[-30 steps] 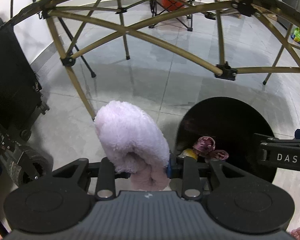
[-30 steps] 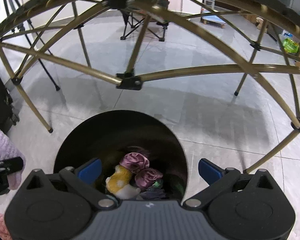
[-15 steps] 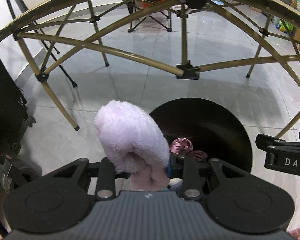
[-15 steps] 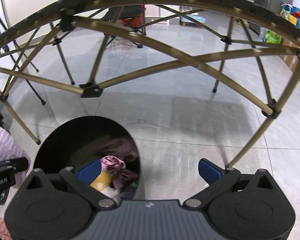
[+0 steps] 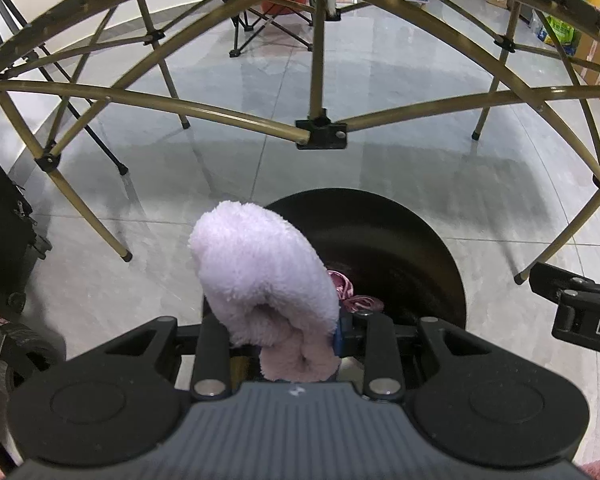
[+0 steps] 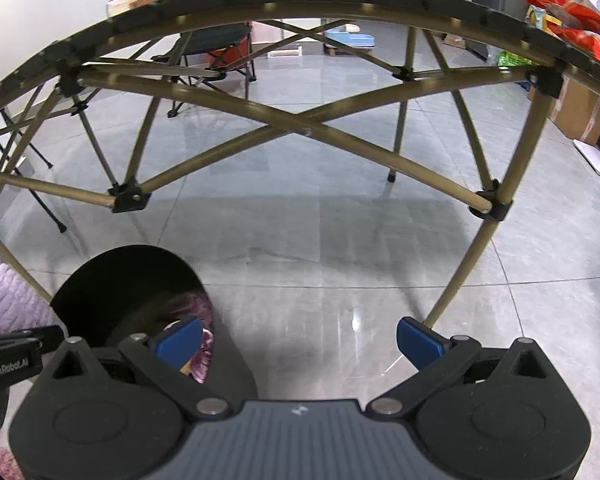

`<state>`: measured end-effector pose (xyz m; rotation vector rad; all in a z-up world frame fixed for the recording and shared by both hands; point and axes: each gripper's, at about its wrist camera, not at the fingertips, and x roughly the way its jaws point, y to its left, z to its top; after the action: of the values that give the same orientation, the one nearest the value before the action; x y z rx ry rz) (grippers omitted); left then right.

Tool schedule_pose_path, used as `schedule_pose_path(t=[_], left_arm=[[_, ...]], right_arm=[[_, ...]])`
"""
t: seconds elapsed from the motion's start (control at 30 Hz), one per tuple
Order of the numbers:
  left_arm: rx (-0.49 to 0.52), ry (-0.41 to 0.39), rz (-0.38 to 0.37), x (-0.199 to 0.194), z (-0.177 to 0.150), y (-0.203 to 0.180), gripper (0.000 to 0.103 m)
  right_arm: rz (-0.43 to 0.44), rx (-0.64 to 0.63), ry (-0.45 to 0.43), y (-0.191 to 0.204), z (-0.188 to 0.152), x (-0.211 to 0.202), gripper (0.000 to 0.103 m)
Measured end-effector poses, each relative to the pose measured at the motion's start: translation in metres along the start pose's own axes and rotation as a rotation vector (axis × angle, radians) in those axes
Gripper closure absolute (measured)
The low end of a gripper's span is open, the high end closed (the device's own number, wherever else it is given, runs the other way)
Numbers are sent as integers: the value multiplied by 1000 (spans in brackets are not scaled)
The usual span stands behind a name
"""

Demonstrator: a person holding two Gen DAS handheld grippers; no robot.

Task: Collect trash
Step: 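Lower the pink headband into the bin and open the left gripper, then raise both tools away from the bin toward the table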

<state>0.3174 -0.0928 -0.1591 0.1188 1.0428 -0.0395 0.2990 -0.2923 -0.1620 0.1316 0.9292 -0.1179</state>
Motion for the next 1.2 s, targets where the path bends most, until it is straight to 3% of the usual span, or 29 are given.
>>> schedule_pose_path(t=[0.63, 0.73, 0.83, 0.9, 1.2], left_arm=[[-15, 97, -4, 27, 5, -27, 71], [-20, 104, -8, 29, 6, -27, 61], [-26, 102, -4, 28, 6, -26, 41], [-38, 100, 1, 27, 6, -25, 0], [-58, 103, 15, 25, 7, -23, 0]], right_arm=[[-35, 42, 4, -30, -7, 1, 0], [-37, 44, 4, -30, -6, 1, 0], [-38, 41, 2, -31, -7, 1, 0], [-38, 42, 2, -31, -7, 2, 0], [-33, 44, 3, -31, -7, 0, 0]])
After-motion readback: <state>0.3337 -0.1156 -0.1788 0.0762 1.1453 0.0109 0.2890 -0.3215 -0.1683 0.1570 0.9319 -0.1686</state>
